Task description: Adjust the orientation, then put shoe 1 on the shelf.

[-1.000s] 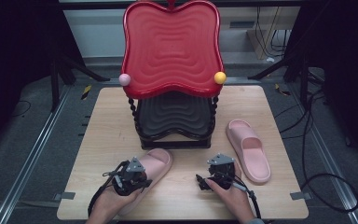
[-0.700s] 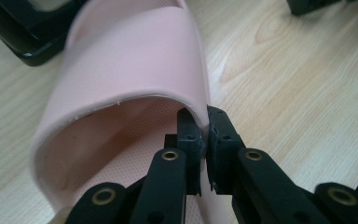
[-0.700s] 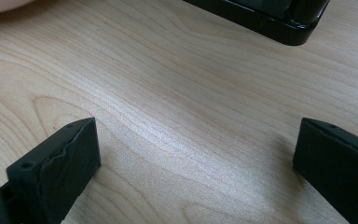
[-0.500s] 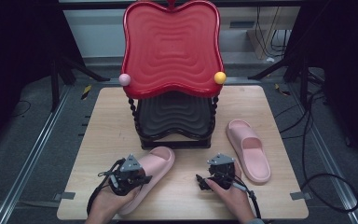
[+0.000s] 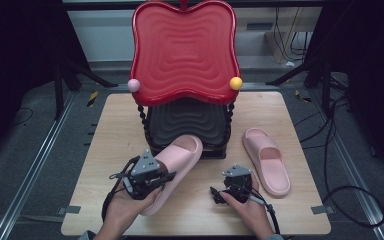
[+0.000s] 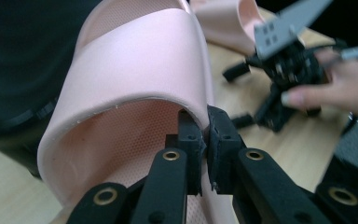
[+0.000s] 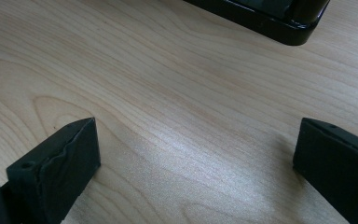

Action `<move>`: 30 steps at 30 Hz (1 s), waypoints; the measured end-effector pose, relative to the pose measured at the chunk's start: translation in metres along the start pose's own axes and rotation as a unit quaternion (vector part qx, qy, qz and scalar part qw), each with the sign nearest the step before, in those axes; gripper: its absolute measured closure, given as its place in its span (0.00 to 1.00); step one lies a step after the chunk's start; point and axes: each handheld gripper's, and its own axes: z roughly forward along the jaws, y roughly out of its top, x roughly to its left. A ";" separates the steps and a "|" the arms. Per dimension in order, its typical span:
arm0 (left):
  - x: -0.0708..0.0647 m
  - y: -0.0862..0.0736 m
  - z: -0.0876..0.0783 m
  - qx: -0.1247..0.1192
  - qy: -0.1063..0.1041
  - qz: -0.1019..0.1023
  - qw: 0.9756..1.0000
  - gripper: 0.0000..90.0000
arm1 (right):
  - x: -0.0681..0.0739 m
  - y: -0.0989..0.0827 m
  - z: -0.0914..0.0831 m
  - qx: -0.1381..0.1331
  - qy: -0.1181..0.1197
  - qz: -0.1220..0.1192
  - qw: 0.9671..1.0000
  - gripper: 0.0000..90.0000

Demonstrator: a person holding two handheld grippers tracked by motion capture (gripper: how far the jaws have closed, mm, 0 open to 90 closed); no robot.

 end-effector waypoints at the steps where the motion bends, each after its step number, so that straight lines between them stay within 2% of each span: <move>1: 0.000 0.000 0.000 0.000 0.000 0.000 1.000 0.94 | 0.000 0.000 0.000 0.000 0.000 0.000 1.000 0.01; 3: 0.004 0.010 0.003 -0.010 0.007 -0.003 1.000 0.94 | 0.000 0.000 0.000 -0.001 0.000 -0.001 1.000 0.01; 7: 0.005 0.019 0.005 -0.029 0.019 -0.009 0.999 0.94 | 0.000 0.000 0.000 -0.001 0.000 0.000 1.000 0.01; 9: 0.004 0.026 0.008 -0.044 0.036 -0.007 0.998 0.94 | 0.000 0.000 0.000 -0.001 0.000 -0.001 1.000 0.01; 12: 0.004 0.031 0.012 -0.051 0.041 -0.010 0.998 0.94 | 0.000 0.000 0.000 -0.001 0.000 -0.002 1.000 0.01; 17: 0.003 0.042 0.025 -0.072 0.059 -0.020 0.995 0.94 | 0.000 0.000 0.000 -0.001 -0.001 -0.002 1.000 0.01; 23: 0.003 0.047 0.034 -0.085 0.075 -0.027 0.993 0.94 | 0.000 0.000 0.000 -0.001 -0.001 -0.002 1.000 0.01; 30: 0.006 0.046 0.048 -0.100 0.105 -0.040 0.989 0.94 | 0.000 0.000 -0.001 0.000 0.001 -0.001 1.000 0.01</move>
